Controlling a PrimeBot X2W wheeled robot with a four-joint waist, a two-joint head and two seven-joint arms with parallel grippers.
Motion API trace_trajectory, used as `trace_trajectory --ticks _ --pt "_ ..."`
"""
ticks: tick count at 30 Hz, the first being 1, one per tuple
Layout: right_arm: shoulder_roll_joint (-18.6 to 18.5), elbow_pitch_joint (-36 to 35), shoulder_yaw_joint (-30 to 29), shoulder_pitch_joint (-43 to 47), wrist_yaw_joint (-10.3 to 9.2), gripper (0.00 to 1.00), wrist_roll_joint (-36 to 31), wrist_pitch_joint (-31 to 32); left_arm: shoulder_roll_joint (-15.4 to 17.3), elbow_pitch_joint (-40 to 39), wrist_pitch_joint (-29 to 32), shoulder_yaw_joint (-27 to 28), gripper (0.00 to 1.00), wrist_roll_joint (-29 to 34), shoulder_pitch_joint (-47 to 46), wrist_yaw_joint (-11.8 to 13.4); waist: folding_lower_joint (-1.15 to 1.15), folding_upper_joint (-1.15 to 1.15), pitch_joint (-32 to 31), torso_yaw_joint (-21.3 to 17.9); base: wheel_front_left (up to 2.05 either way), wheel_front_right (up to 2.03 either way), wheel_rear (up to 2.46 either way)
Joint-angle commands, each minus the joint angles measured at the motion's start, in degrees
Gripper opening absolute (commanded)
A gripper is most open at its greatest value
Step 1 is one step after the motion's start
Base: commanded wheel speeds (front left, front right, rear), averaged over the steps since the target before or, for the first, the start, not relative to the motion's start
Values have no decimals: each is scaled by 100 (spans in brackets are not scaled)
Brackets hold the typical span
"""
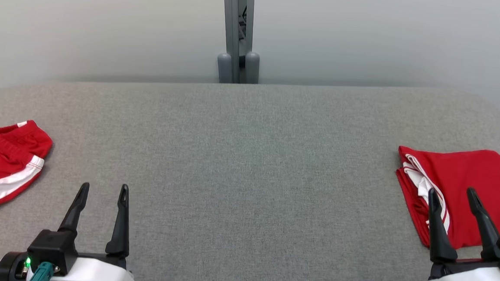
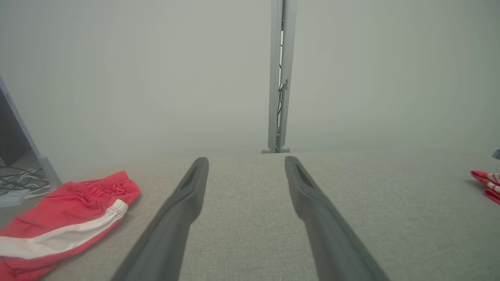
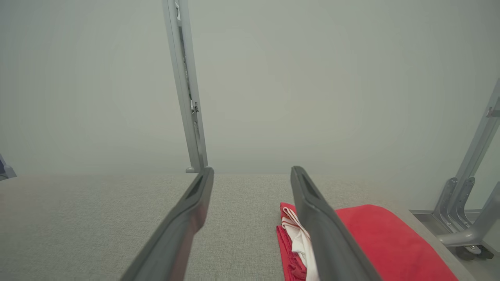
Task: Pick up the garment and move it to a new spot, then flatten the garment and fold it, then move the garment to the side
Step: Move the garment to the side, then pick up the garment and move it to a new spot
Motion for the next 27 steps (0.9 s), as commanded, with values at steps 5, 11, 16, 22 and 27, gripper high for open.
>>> trace_trajectory --ticks 5,11,16,22,27 --pt "7 -201 -44 260 2 100 -82 174 64 -45 92 -5 100 -89 143 -2 0 0 -197 -48 0 0 0" --pt "9 -325 -50 406 2 100 48 259 85 -76 135 -19 100 -113 229 28 0 0 -263 -96 0 0 0" --pt "8 -301 -8 361 2 100 134 271 95 -85 171 -34 100 -128 193 47 0 0 -276 -122 0 0 0" --pt "9 -249 3 353 2 100 190 244 102 -68 210 -66 100 -136 160 61 0 0 -285 -112 0 0 0" --pt "8 -190 -2 347 2 100 221 206 107 -56 217 -79 100 -149 112 73 0 0 -293 -102 0 0 0"
